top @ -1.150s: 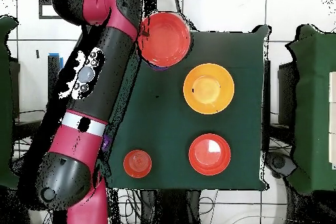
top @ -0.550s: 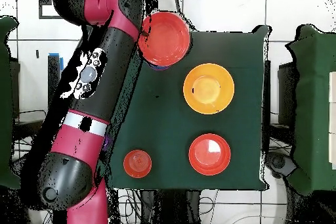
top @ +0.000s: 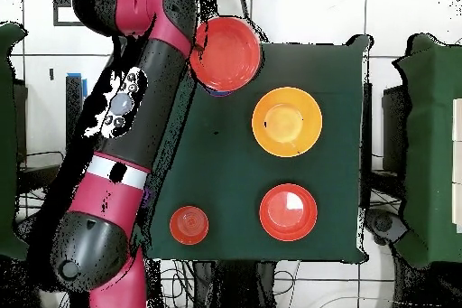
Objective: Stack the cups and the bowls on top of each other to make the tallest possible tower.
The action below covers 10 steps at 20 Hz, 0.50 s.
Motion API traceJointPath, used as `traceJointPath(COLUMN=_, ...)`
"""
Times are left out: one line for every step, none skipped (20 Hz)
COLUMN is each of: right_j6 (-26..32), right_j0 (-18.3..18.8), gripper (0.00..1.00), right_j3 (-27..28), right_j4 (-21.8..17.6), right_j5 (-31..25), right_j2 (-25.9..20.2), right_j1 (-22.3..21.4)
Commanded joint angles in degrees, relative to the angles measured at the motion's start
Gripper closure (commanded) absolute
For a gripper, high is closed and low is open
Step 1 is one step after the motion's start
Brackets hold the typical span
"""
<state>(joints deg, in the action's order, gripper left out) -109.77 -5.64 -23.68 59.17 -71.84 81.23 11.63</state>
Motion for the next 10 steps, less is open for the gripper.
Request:
traceJointPath(right_j6=-7.9, right_j0=-0.6, gripper=1.0, right_j3=-3.2, right_j4=-5.2, right_j5=0.6, right_j2=-5.1, right_j1=-1.7)
traceJointPath(right_j6=-7.9, right_j0=-0.7, gripper=1.0, right_j3=-3.2, right_j4=-5.5, right_j5=0.6, right_j2=-5.3, right_j1=-1.8)
traceJointPath(right_j6=-8.3, right_j0=-0.2, gripper=1.0, right_j3=-2.3, right_j4=-5.3, right_j5=0.2, right_j2=-4.8, right_j1=-1.6)
traceJointPath(right_j6=-8.6, right_j0=0.3, gripper=1.0, right_j3=-1.4, right_j4=-5.2, right_j5=-0.1, right_j2=-4.4, right_j1=-1.4)
traceJointPath(right_j6=-8.9, right_j0=0.7, gripper=1.0, right_j3=-0.5, right_j4=-5.0, right_j5=-0.5, right_j2=-3.9, right_j1=-1.2)
traceJointPath(right_j6=-8.9, right_j0=0.8, gripper=1.0, right_j3=-0.4, right_j4=-5.0, right_j5=-0.5, right_j2=-3.8, right_j1=-1.2)
traceJointPath(right_j6=-9.0, right_j0=0.9, gripper=1.0, right_j3=-0.2, right_j4=-4.9, right_j5=-0.5, right_j2=-3.8, right_j1=-1.1)
traceJointPath(right_j6=-9.1, right_j0=0.9, gripper=1.0, right_j3=-0.1, right_j4=-4.9, right_j5=-0.6, right_j2=-3.7, right_j1=-1.1)
traceJointPath(right_j6=-9.2, right_j0=1.2, gripper=1.0, right_j3=0.5, right_j4=-4.7, right_j5=-0.7, right_j2=-3.4, right_j1=-0.9)
traceJointPath(right_j6=-9.2, right_j0=1.2, gripper=1.0, right_j3=0.5, right_j4=-4.7, right_j5=-0.5, right_j2=-3.5, right_j1=-0.9)
